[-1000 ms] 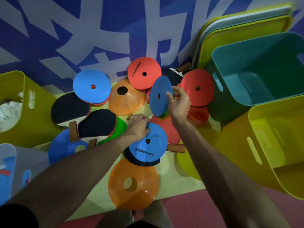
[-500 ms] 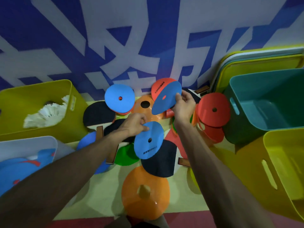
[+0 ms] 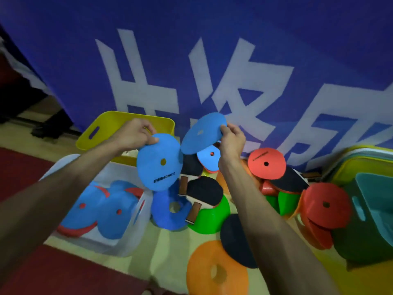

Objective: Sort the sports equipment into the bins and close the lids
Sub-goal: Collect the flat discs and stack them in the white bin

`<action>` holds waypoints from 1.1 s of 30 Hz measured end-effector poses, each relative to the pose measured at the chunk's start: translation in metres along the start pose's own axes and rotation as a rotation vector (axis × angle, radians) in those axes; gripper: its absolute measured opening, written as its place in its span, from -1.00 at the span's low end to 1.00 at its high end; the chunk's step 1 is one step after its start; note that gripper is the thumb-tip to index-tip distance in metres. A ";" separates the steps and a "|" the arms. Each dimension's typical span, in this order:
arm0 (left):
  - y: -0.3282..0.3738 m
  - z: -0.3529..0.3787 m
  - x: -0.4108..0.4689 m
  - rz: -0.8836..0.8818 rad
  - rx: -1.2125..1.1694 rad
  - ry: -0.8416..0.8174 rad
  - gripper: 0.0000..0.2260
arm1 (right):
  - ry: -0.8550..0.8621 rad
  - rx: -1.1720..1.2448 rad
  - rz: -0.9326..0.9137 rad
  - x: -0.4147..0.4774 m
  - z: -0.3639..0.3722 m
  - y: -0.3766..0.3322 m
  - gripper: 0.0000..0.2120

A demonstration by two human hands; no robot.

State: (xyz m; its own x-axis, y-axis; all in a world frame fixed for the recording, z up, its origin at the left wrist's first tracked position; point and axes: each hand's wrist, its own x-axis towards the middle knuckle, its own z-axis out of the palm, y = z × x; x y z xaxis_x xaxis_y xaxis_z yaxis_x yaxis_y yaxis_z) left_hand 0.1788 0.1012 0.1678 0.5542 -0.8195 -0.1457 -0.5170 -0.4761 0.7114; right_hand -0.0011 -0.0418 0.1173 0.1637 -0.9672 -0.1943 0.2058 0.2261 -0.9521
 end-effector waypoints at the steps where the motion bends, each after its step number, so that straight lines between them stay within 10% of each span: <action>1: -0.012 -0.014 -0.004 -0.022 -0.053 0.042 -0.92 | -0.035 -0.010 -0.003 -0.008 0.014 0.000 -0.90; 13: -0.145 -0.069 -0.077 -0.235 -0.534 0.358 -0.90 | -0.289 -0.199 0.021 -0.088 0.136 0.050 -0.87; 33: -0.279 -0.074 -0.076 -0.417 -0.178 0.054 -0.88 | -0.703 -0.814 0.032 -0.147 0.186 0.141 -0.88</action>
State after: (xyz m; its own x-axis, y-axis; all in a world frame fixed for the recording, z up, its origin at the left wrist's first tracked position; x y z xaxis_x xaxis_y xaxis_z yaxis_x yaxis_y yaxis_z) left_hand 0.3290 0.3201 0.0309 0.7272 -0.5490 -0.4121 -0.1246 -0.6959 0.7073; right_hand 0.1828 0.1540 0.0556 0.7292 -0.6199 -0.2898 -0.4701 -0.1460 -0.8705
